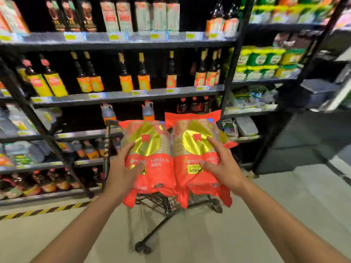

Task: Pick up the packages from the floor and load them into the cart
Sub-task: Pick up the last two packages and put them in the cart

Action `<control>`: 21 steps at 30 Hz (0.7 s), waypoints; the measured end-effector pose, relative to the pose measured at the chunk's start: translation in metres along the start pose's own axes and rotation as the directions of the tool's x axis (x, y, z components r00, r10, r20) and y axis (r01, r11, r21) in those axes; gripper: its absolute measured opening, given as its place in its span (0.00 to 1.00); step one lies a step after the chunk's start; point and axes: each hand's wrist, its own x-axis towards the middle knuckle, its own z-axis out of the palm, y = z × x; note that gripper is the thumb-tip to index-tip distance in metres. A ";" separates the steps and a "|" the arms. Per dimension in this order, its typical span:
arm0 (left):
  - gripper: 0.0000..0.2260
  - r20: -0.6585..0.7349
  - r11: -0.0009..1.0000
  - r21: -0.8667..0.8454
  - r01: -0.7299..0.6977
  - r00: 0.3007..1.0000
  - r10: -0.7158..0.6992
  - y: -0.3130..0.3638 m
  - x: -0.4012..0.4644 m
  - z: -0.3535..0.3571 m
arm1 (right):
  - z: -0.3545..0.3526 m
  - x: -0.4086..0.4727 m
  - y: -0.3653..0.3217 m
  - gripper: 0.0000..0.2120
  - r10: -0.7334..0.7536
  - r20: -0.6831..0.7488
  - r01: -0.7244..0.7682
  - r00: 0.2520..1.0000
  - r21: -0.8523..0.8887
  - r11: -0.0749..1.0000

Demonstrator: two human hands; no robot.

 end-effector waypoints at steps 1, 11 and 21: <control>0.30 0.018 1.000 -0.016 -0.008 1.000 0.008 0.002 0.008 0.020 | -0.012 0.006 0.013 0.37 0.026 -0.006 -0.026 1.000 0.005 1.000; 0.31 0.065 0.995 -0.083 0.050 0.997 -0.045 -0.024 0.128 0.198 | -0.092 0.138 0.150 0.38 0.156 0.058 -0.156 0.986 0.003 0.988; 0.30 0.010 0.984 -0.096 0.151 0.989 -0.150 -0.002 0.230 0.297 | -0.150 0.297 0.239 0.40 0.189 0.247 -0.204 0.951 0.037 0.978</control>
